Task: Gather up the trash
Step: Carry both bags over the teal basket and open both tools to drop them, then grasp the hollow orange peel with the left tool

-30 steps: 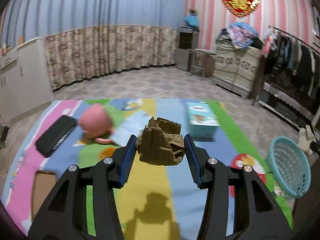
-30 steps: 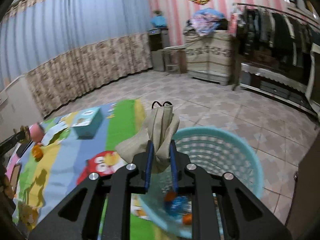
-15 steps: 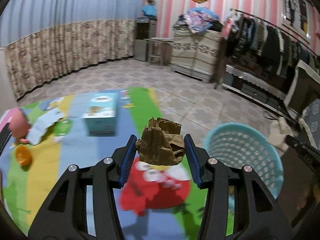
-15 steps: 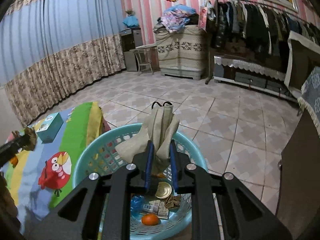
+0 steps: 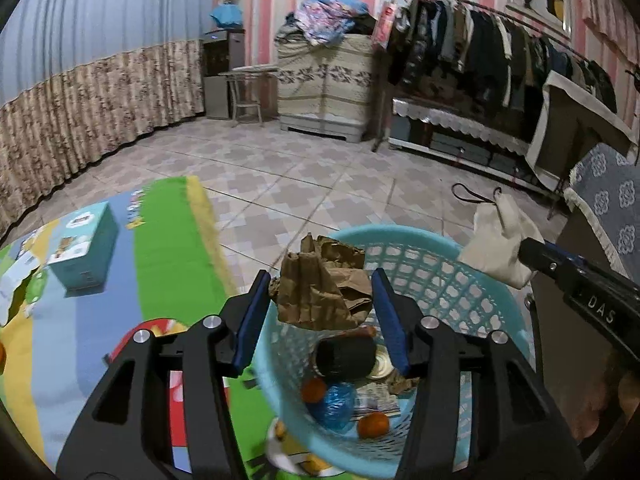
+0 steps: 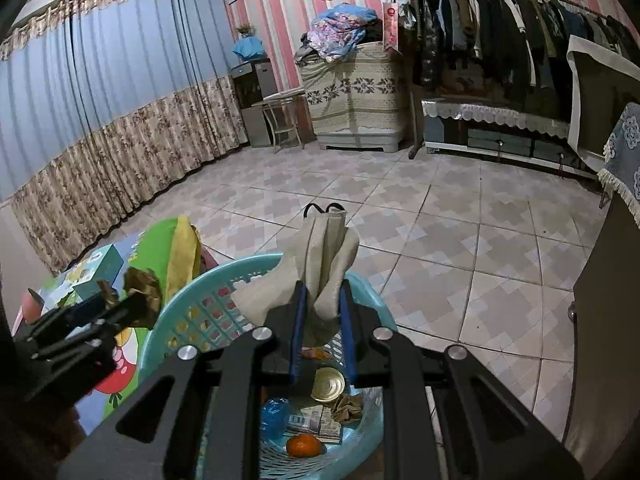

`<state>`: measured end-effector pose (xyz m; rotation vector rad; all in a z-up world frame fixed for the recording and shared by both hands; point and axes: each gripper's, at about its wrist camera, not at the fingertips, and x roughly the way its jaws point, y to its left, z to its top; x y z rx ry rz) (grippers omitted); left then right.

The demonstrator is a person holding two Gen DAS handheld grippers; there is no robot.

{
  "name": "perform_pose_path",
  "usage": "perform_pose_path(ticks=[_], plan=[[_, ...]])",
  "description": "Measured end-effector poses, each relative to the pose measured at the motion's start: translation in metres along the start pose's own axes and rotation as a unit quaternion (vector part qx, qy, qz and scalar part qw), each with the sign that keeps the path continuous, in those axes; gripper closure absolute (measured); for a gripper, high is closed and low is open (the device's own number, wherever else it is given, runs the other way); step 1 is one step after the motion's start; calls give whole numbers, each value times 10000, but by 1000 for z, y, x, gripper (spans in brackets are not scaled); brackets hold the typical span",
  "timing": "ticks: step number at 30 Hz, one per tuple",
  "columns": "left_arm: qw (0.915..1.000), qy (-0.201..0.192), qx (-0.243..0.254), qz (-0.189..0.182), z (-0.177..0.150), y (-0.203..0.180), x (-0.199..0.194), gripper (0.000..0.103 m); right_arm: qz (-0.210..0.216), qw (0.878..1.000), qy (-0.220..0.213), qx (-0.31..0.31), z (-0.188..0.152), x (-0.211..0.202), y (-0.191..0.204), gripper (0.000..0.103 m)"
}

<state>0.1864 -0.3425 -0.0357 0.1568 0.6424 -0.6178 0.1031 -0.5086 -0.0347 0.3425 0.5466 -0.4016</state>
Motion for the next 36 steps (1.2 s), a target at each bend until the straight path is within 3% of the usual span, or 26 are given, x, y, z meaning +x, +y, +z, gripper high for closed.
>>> perform_pose_path(ticks=[7, 13, 25, 27, 29, 32, 36], plan=[[9999, 45, -66, 67, 2, 1, 5, 34, -18, 10000, 14, -13, -1, 3, -1, 86], [9990, -129, -122, 417, 3, 18, -7, 15, 8, 9998, 69, -180, -5, 7, 10, 86], [9958, -336, -373, 766, 1, 66, -35, 6, -6, 9977, 411, -543, -14, 25, 40, 82], [9955, -296, -393, 806, -2, 74, -37, 6, -24, 9975, 459, -545, -13, 27, 41, 76], [9947, -285, -458, 873, -5, 84, -41, 6, -68, 9972, 504, -546, -14, 30, 43, 55], [9935, -285, -582, 941, -11, 100, -48, 6, -174, 9968, 550, -548, -15, 32, 46, 37], [9907, -315, -756, 1087, -19, 124, -59, 6, -302, 9961, 524, -636, -18, 31, 54, 24]])
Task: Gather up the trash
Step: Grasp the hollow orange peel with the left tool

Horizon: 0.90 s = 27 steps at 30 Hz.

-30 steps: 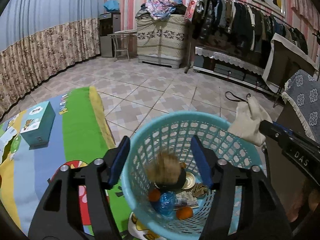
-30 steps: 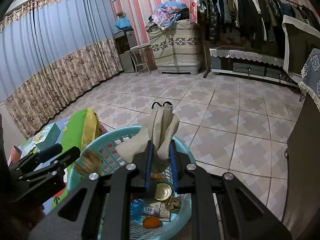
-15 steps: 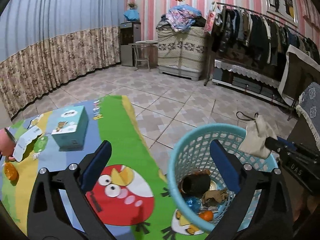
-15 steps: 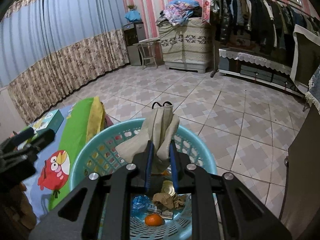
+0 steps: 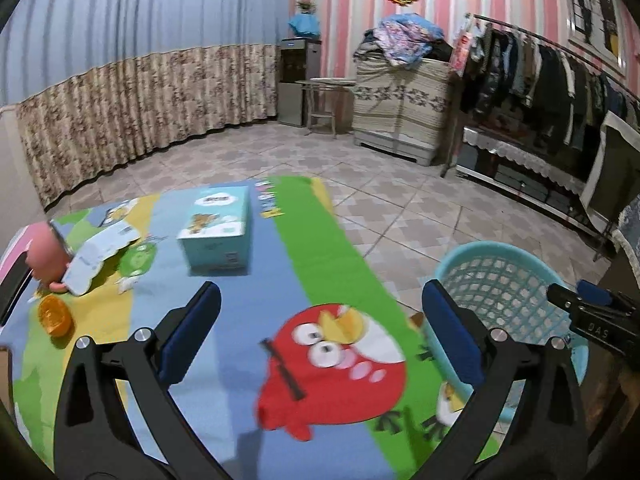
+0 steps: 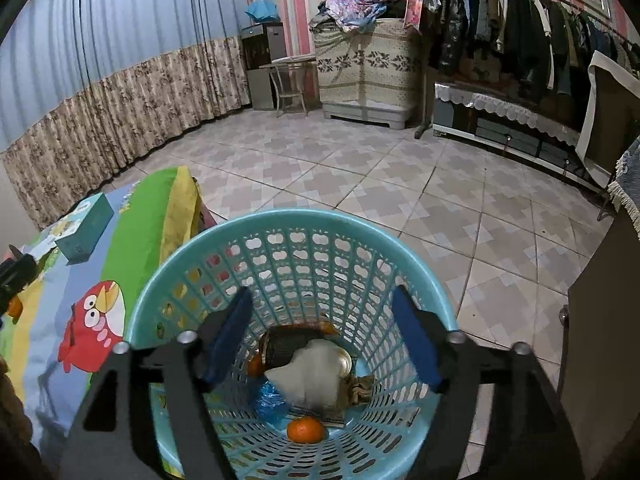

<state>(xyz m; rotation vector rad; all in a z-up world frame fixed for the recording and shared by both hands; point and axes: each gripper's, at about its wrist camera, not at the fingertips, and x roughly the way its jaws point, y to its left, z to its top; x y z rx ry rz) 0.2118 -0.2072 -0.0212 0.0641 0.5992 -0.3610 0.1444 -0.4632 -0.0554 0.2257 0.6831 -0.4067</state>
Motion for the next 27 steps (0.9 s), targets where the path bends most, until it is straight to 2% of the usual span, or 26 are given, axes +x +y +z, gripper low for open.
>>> perform_pose_path(ticks=[2, 8, 14, 20, 24, 27], plan=[[9999, 10, -101, 83, -2, 17, -3, 6, -59, 9999, -59, -90, 1, -3, 6, 18], [9983, -28, -323, 485, -8, 70, -14, 6, 90, 9995, -283, -145, 3, -20, 34, 14], [9937, 32, -511, 993, -15, 132, -18, 6, 271, 9984, -410, -269, 2, -29, 76, 14], [9871, 159, -562, 1489, -22, 188, -17, 6, 551, 9969, -336, -447, -6, -27, 120, 14], [9843, 296, -683, 1598, -27, 216, -9, 6, 643, 9961, -224, -563, -12, -22, 143, 14], [9820, 481, -974, 1543, -30, 237, 1, 6, 687, 9955, -127, -637, -15, -17, 153, 14]])
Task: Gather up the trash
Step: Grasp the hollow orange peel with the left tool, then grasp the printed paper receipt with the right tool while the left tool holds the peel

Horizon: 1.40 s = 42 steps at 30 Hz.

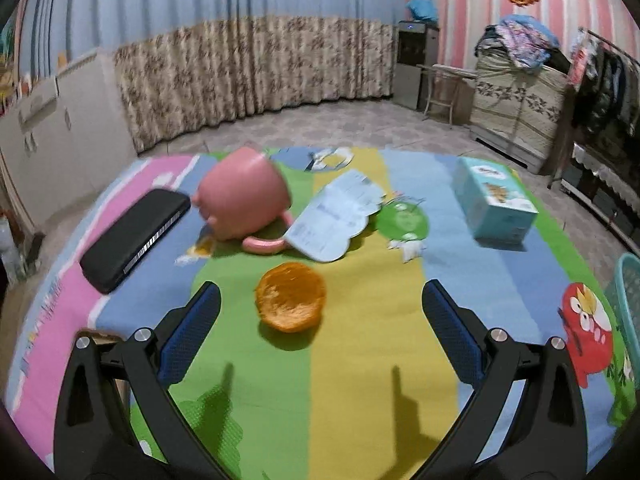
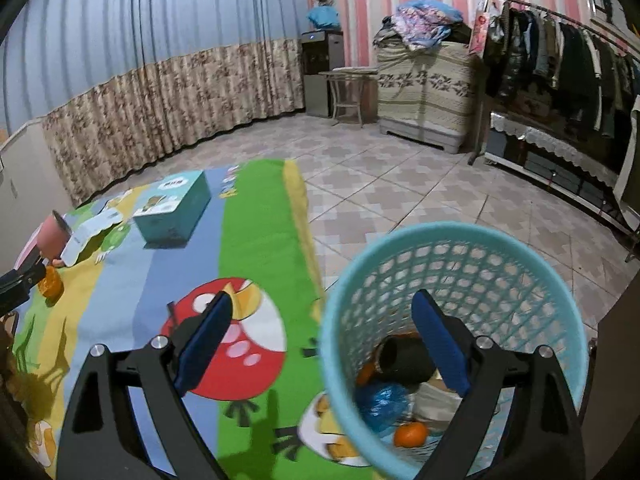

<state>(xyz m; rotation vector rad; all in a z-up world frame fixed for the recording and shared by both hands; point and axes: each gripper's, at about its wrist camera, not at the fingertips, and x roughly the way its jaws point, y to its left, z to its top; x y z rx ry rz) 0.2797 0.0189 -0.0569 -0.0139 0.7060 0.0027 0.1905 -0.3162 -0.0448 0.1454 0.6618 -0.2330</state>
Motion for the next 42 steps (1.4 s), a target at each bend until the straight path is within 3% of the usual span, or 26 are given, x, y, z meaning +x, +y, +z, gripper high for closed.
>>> perform_pose_path(ticks=[6, 12, 17, 20, 22, 25, 30, 33, 42], plan=[[9994, 324, -68, 37, 1, 13, 28, 8, -121, 9993, 121, -333, -5, 9, 19, 14], [9982, 493, 330, -109, 2, 6, 43, 28, -98, 9993, 233, -282, -6, 16, 19, 14], [9976, 625, 47, -305, 2, 19, 50, 41, -41, 9993, 279, -250, -9, 15, 23, 14], [9968, 698, -84, -372, 4, 29, 54, 58, 15, 9993, 249, -276, -9, 9, 31, 14], [9967, 683, -125, -427, 5, 35, 54, 60, 48, 9994, 197, -282, -6, 5, 38, 14], [9990, 437, 62, -12, 8, 40, 45, 62, 61, 9990, 119, -427, 1, 1, 55, 14], [9999, 75, -119, 94, 18, 63, 27, 62, 398, 9978, 216, -483, 23, 8, 96, 14], [9982, -101, -116, 588, 22, 77, 22, 62, 581, 9967, 271, -501, 37, 17, 126, 14], [9928, -22, -766, 918, 22, 120, 22, 62, 1062, 9909, 510, -659, 59, 57, 236, 14]])
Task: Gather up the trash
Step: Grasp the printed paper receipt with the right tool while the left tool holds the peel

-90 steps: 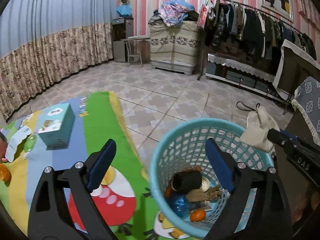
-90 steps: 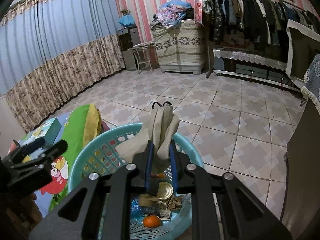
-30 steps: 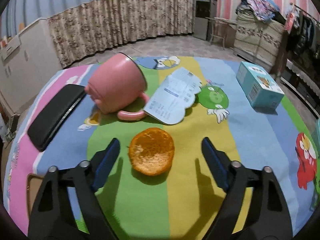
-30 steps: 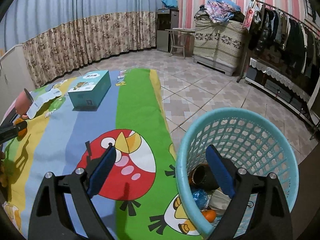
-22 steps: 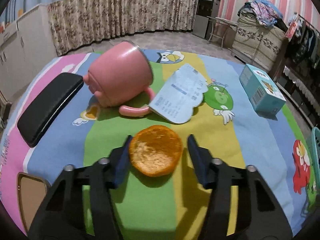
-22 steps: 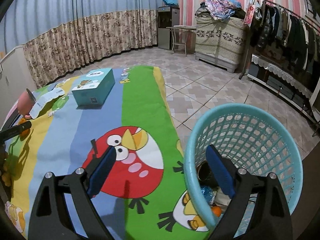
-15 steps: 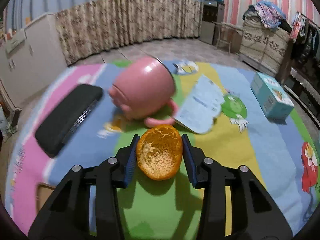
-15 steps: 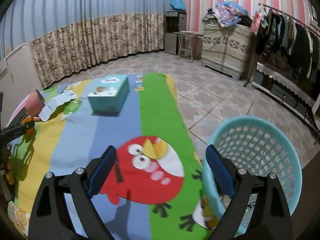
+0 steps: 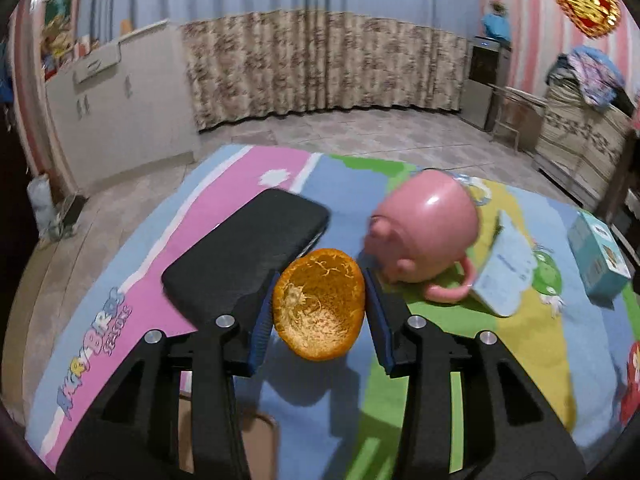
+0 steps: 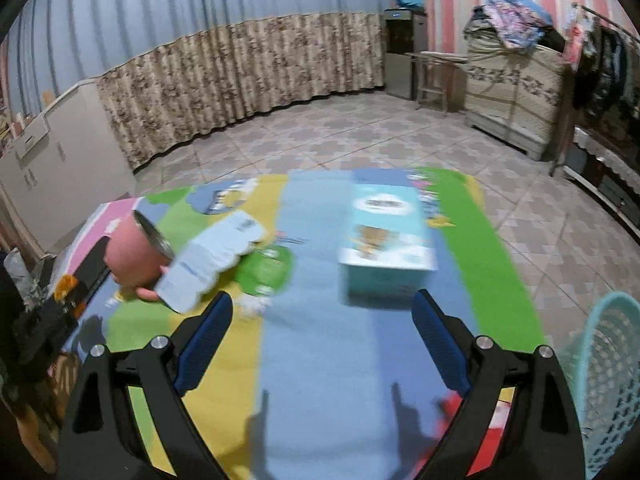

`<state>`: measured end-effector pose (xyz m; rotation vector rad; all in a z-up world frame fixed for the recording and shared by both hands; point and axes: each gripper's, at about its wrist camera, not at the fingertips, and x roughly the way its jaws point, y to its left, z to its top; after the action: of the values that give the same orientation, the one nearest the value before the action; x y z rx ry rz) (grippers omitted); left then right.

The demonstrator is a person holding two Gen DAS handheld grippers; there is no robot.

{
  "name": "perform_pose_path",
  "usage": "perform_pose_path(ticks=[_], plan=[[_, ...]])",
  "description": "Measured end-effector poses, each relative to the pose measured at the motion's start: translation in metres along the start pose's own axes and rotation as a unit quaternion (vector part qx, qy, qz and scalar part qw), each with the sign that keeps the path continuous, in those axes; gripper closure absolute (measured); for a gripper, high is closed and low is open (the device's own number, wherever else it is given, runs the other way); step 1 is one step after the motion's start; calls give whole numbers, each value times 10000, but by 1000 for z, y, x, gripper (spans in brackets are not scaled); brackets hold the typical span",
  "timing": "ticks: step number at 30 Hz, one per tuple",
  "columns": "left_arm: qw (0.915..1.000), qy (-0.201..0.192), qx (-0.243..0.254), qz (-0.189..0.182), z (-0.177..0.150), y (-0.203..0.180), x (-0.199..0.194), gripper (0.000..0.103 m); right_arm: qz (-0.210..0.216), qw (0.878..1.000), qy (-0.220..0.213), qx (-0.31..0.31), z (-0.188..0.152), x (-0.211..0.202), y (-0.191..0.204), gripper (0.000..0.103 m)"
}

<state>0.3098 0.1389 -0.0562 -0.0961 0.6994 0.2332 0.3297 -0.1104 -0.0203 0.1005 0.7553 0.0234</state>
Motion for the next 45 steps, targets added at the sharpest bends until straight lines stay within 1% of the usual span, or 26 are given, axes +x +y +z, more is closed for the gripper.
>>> perform_pose_path(ticks=[2, 4, 6, 9, 11, 13, 16, 19, 23, 25, 27, 28, 29, 31, 34, 35, 36, 37, 38, 40, 42, 45], plan=[[9999, 66, -86, 9, 0, 5, 3, 62, 41, 9998, 60, -171, 2, 14, 25, 14], [9999, 37, -119, 72, 1, 9, 4, 62, 123, 9994, 152, -302, 3, 28, 48, 14], [9998, -5, -191, 53, 2, 13, 3, 62, 185, 9987, 224, -419, 1, 39, 65, 14], [9996, -14, -298, 26, 4, 19, 3, 62, 226, 9976, 345, -562, -3, 55, 86, 14], [9994, 5, -356, 22, 4, 22, 4, 62, 228, 9973, 396, -582, -3, 63, 93, 14], [9991, 24, -418, -12, 4, 24, 4, 62, 228, 9976, 423, -501, -2, 71, 95, 14], [9991, 9, -430, -31, 4, 26, 5, 62, 279, 9982, 489, -214, 1, 82, 89, 14], [9991, -41, -412, -44, 3, 28, 4, 62, 393, 9976, 569, 21, 4, 92, 85, 14], [9991, -26, -420, -69, 3, 27, 4, 62, 351, 9972, 661, 39, 4, 103, 87, 14], [9990, -11, -439, -76, 3, 27, 4, 62, 393, 9966, 712, 90, 2, 108, 84, 16], [9989, -5, -453, -84, 3, 27, 4, 62, 512, 9957, 763, 125, -1, 109, 79, 33], [9989, -7, -453, -96, 4, 27, 4, 62, 562, 9951, 801, 119, -2, 110, 76, 45], [9990, -16, -442, -94, 3, 27, 4, 62, 608, 9950, 790, 83, -3, 109, 73, 48], [9991, -40, -417, -90, 3, 25, 3, 62, 592, 9955, 734, 14, -3, 106, 69, 49], [9993, -66, -352, -96, 3, 22, 3, 62, 533, 9966, 613, -134, -4, 97, 62, 54], [9994, -71, -319, -91, 2, 20, 3, 62, 537, 9967, 573, -186, -4, 92, 57, 71], [9995, -79, -285, -87, 2, 19, 3, 62, 591, 9966, 548, -190, -4, 88, 53, 78], [9996, -90, -257, -91, 1, 18, 2, 62, 624, 9964, 539, -173, -4, 85, 50, 78], [9996, -97, -242, -97, 2, 16, 2, 62, 670, 9962, 531, -187, -4, 80, 44, 82], [9996, -111, -222, -139, 2, 14, 1, 62, 687, 9960, 482, -305, -6, 73, 39, 85], [9996, -93, -200, -180, 1, 12, 3, 62, 748, 9955, 480, -322, -8, 68, 34, 86], [9997, -79, -152, -147, 0, 9, 4, 62, 892, 9947, 453, -254, -10, 59, 24, 88]])
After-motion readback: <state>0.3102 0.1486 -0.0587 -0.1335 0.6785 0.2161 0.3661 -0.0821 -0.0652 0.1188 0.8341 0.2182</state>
